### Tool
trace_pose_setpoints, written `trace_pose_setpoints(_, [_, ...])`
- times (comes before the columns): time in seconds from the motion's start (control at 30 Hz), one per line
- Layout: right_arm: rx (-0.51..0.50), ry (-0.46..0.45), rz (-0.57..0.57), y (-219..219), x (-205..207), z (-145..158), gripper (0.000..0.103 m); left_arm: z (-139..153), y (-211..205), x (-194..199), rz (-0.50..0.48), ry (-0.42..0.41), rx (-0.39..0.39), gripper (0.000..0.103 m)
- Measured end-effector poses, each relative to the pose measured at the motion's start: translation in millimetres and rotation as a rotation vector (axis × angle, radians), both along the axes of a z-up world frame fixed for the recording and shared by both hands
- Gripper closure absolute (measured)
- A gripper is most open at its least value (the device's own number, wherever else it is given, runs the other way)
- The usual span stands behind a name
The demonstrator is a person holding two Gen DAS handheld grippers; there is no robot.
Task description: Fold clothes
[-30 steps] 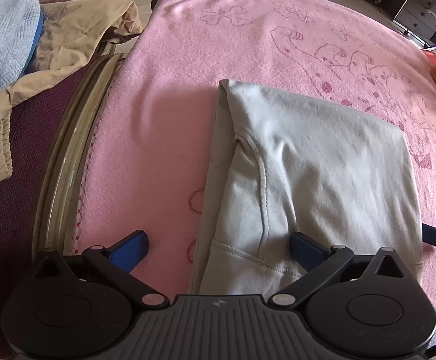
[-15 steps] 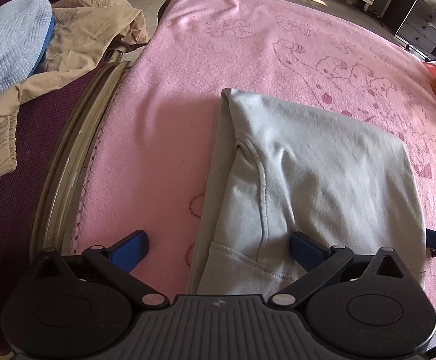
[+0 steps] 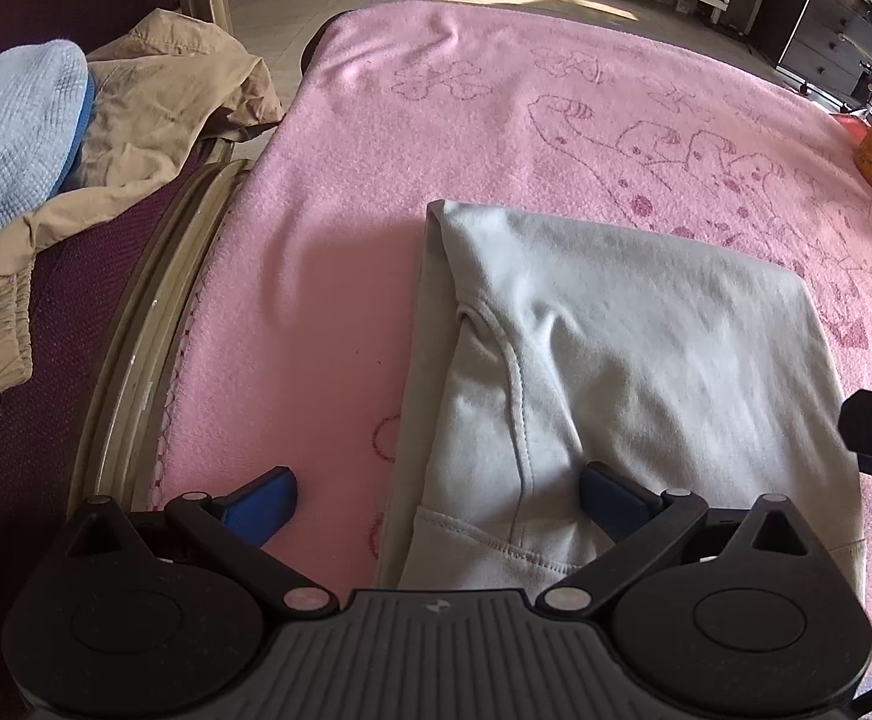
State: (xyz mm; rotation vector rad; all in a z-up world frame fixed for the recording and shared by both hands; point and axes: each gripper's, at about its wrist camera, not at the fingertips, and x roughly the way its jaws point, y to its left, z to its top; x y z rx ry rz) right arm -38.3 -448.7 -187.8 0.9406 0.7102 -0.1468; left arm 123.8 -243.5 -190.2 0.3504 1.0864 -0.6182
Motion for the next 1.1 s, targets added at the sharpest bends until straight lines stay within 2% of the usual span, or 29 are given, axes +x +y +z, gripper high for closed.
trace_pose_setpoints(0.1, [0.108, -0.095, -0.064, -10.8, -13.9, -12.4, 0.000, 2.3, 3.8, 2.7, 0.000, 0.016, -0.030, 0.002])
trace_pose_setpoints(0.13, [0.123, -0.083, -0.053, -15.3, -13.1, -11.2, 0.000, 3.8, 5.0, 3.1, -0.003, 0.016, -0.040, 0.005])
trace_pose_setpoints(0.17, [0.122, -0.071, -0.046, -18.5, -13.2, -7.6, 0.000, 9.4, 9.8, 3.6, 0.008, 0.021, -0.074, 0.012])
trace_pose_setpoints(0.23, [0.050, -0.057, -0.053, -19.4, -18.6, 10.5, 0.000, 20.6, 19.4, 4.7, 0.029, 0.031, -0.142, 0.014])
trace_pose_setpoints(0.27, [0.010, -0.071, -0.062, -19.0, -24.1, 21.2, 0.000, 26.2, 24.1, 5.2, 0.039, 0.037, -0.176, 0.018])
trace_pose_setpoints(0.33, [-0.035, -0.077, -0.062, -19.2, -33.0, 36.5, 0.000, 21.2, 24.4, 6.4, 0.034, 0.065, -0.146, 0.030])
trace_pose_setpoints(0.4, [-0.082, -0.026, -0.068, -19.6, -38.4, 41.4, 0.000, 16.1, 24.7, 7.6, 0.029, 0.094, -0.115, 0.042])
trace_pose_setpoints(0.47, [-0.120, 0.015, -0.086, -19.5, -43.9, 40.6, 0.000, 15.1, 24.6, 5.1, 0.006, 0.101, -0.119, 0.043])
trace_pose_setpoints(0.5, [-0.122, 0.008, -0.089, -20.1, -47.4, 37.9, 0.000, 14.5, 24.5, 3.9, -0.006, 0.105, -0.121, 0.045])
trace_pose_setpoints(0.53, [-0.098, -0.016, -0.095, -21.9, -51.9, 34.1, 0.000, 16.4, 26.1, 3.5, -0.005, 0.102, -0.131, 0.044])
trace_pose_setpoints(0.6, [0.050, -0.127, -0.131, -29.7, -64.8, 22.8, 0.000, 20.1, 29.2, 2.8, -0.003, 0.096, -0.152, 0.041])
trace_pose_setpoints(0.63, [0.089, -0.180, -0.176, -30.1, -70.4, 18.9, 0.000, 21.9, 30.8, 2.5, -0.001, 0.093, -0.163, 0.041])
trace_pose_setpoints(0.67, [0.108, -0.220, -0.208, -30.2, -74.2, 16.4, 0.000, 23.8, 32.3, 2.2, 0.000, 0.090, -0.174, 0.041])
trace_pose_setpoints(0.7, [0.080, -0.225, -0.204, -29.5, -73.3, 17.2, 0.000, 25.6, 33.9, 1.8, 0.001, 0.087, -0.184, 0.042])
trace_pose_setpoints(0.77, [0.010, -0.179, -0.147, -27.5, -65.2, 21.3, 0.000, 29.4, 37.0, 1.1, 0.003, 0.081, -0.206, 0.041])
trace_pose_setpoints(0.8, [0.001, -0.144, -0.122, -26.7, -60.4, 22.3, 0.000, 29.8, 37.7, 0.5, -0.001, 0.077, -0.213, 0.036])
trace_pose_setpoints(0.83, [0.014, -0.105, -0.115, -26.7, -56.5, 21.5, 0.000, 29.1, 37.3, -0.3, -0.003, 0.073, -0.207, 0.036])
trace_pose_setpoints(0.9, [0.035, -0.038, -0.094, -26.4, -49.0, 19.7, 0.000, 25.4, 32.9, 0.5, -0.013, 0.080, -0.180, 0.040])
trace_pose_setpoints(0.93, [0.038, -0.033, -0.068, -25.8, -45.8, 17.8, 0.001, 24.1, 32.4, 1.5, -0.014, 0.091, -0.175, 0.042])
trace_pose_setpoints(0.97, [0.031, -0.028, -0.045, -24.5, -43.5, 16.5, 0.008, 22.9, 33.5, 3.0, -0.014, 0.110, -0.187, 0.051])
trace_pose_setpoints(1.0, [0.004, -0.026, -0.029, -21.9, -42.7, 16.5, 0.019, 21.7, 34.7, 4.5, -0.014, 0.129, -0.199, 0.058])
trace_pose_setpoints(1.03, [-0.009, -0.023, -0.010, -20.5, -41.1, 16.3, 0.029, 21.1, 36.5, 5.7, -0.008, 0.148, -0.206, 0.059])
trace_pose_setpoints(1.07, [-0.004, -0.019, 0.006, -19.8, -39.6, 15.3, 0.046, 20.4, 38.0, 5.9, 0.000, 0.154, -0.201, 0.059])
trace_pose_setpoints(1.1, [0.011, -0.013, 0.016, -19.5, -38.8, 14.1, 0.052, 19.8, 39.6, 6.2, 0.009, 0.159, -0.196, 0.059])
